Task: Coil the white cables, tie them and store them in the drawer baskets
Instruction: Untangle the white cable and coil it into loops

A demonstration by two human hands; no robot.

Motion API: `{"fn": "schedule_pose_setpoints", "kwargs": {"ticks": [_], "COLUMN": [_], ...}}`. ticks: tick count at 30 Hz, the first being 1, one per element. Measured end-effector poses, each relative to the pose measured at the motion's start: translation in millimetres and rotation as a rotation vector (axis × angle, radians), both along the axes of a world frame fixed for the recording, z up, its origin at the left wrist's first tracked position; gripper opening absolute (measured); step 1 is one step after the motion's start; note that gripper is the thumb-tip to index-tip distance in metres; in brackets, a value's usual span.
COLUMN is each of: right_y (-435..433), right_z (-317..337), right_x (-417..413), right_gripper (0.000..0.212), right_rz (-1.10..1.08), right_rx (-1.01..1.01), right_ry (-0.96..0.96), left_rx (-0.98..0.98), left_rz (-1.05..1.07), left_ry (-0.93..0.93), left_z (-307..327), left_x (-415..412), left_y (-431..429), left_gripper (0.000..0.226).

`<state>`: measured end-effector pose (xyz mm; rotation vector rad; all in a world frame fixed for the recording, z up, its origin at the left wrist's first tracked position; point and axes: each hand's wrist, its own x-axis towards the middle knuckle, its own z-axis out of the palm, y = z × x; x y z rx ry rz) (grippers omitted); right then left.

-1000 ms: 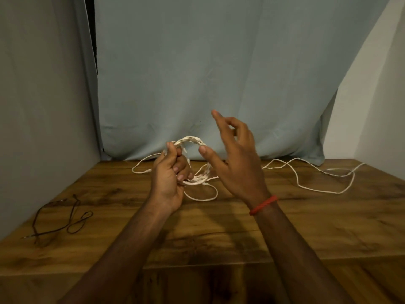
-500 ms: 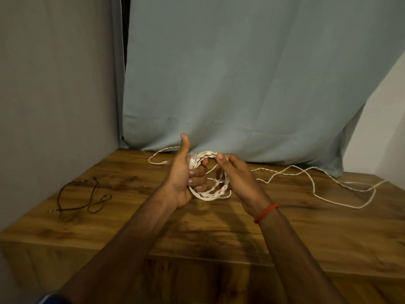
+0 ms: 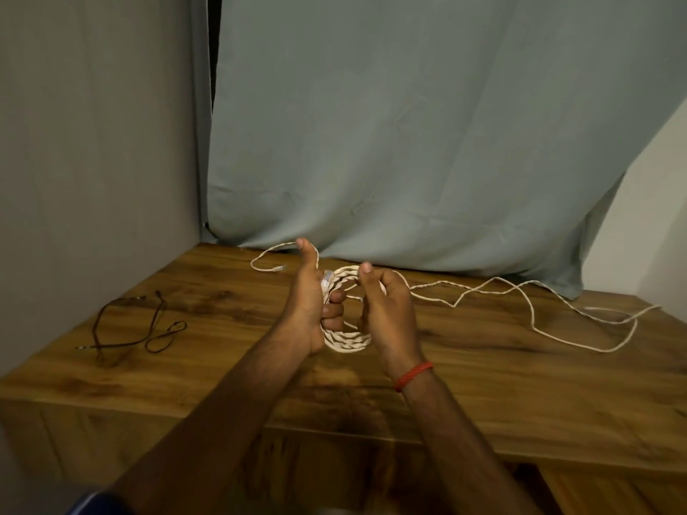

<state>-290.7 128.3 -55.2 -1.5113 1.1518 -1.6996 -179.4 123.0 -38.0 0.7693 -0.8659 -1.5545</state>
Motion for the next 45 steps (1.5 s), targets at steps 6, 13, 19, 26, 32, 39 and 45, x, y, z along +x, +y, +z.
{"fn": "schedule_pose_setpoints", "kwargs": {"ticks": [6, 13, 19, 26, 32, 39, 45], "right_y": [2.3, 14.2, 10.2, 7.2, 7.6, 17.4, 16.1], "right_z": [-3.2, 16.3, 5.0, -0.8, 1.7, -4.1, -8.5], "right_x": [-9.6, -13.0, -20.0, -20.6, -22.6, -12.7, -8.2], "right_gripper": [0.016, 0.043, 0.03, 0.021, 0.021, 0.01, 0.014], "right_rz": [-0.094, -0.197, -0.131, -0.197, -0.212, -0.194, -0.24], "right_rx": [-0.169, -0.453, -0.47, -0.494, -0.468, -0.421, -0.423], "right_ry": [0.295, 1.083, 0.957, 0.615, 0.466, 0.363, 0.291], "left_rx": [-0.028, -0.019, -0.006, -0.176, -0.256, -0.304, -0.306], "left_rz": [0.104, 0.12, 0.075, -0.043, -0.019, 0.297, 0.316], "left_ry": [-0.209, -0.241, -0.313, -0.141, -0.115, -0.36, -0.257], "left_z": [-6.7, -7.9, -7.2, -18.9, -20.8, -13.7, -27.8], "left_x": [-4.8, -15.2, -12.4, -7.2, -9.2, -16.9, -14.7], "left_y": [-0.6, -2.9, -0.1, 3.8, 17.1, 28.9, 36.3], "left_gripper": [0.08, 0.081, 0.085, 0.057, 0.04, 0.042, 0.043]}}
